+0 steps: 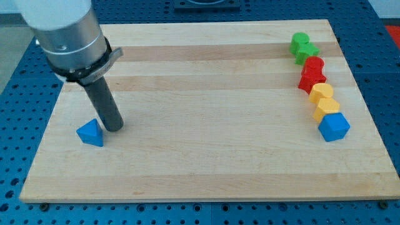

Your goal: Place blue triangle to the bottom of the blue cube

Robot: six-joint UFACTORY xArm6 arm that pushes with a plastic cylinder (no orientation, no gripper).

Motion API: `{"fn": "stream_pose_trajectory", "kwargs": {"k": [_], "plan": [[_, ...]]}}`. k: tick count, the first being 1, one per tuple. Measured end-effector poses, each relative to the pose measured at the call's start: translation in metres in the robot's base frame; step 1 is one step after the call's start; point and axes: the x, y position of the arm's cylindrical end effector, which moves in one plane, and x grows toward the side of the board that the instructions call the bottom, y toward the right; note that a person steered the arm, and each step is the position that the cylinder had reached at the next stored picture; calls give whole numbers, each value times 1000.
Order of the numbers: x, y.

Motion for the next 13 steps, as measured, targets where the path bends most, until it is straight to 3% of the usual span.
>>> {"fn": "stream_pose_trajectory", "kwargs": {"k": [2, 3, 5, 8, 11, 13], "plan": [[8, -104], [32, -107], [40, 14], [21, -13], [14, 147], [-3, 124]]}}
